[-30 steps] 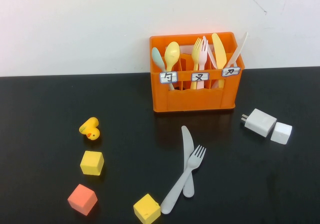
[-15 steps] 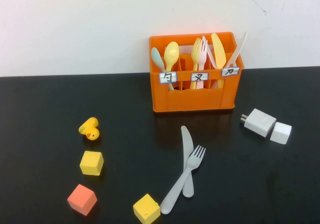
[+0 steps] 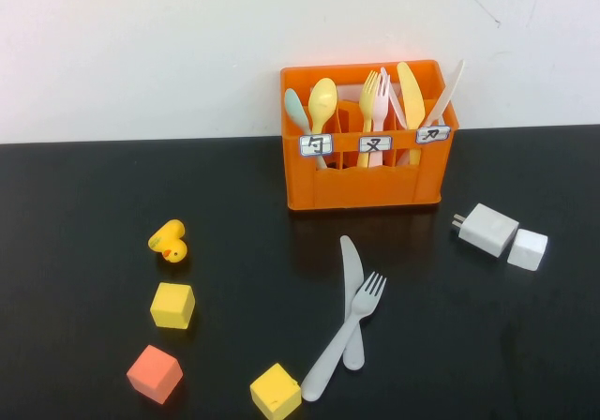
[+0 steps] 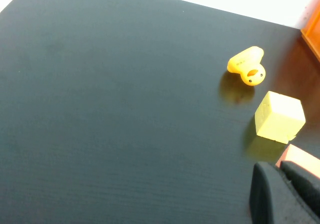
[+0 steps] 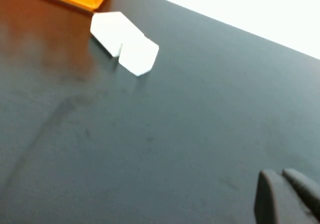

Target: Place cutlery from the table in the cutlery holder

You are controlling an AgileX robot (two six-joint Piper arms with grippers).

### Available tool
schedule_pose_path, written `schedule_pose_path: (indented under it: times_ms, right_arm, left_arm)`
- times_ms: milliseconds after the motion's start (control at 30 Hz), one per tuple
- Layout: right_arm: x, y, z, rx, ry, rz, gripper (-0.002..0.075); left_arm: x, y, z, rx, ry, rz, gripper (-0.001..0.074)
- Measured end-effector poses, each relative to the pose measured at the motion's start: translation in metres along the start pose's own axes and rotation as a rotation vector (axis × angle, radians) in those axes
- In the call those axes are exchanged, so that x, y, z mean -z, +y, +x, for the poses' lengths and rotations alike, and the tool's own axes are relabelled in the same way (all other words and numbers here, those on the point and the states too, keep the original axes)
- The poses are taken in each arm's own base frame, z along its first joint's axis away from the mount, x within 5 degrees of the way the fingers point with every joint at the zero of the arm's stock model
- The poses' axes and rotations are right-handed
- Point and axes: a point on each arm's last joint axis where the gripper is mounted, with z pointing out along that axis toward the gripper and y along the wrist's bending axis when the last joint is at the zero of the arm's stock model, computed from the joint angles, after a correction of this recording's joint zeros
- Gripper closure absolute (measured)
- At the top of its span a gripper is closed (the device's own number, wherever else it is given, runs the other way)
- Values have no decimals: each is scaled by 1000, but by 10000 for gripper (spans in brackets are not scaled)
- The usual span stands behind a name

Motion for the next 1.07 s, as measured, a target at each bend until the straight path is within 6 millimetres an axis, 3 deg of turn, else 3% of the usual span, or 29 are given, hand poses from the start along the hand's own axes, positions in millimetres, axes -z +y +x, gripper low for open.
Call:
schedule_pose_path:
  times_ms: [233,533,1067]
  right_arm:
    - [-8,3,16,-77,34,14,728]
    - [-9,-3,18,-325,20,101,728]
    - [-9,-4,18,-447,13,107,728]
  left_arm:
    - [0,0,0,1,0,0,736]
    - [0,0,0,2,0,1,736]
    - [0,0,0,2,0,1,736]
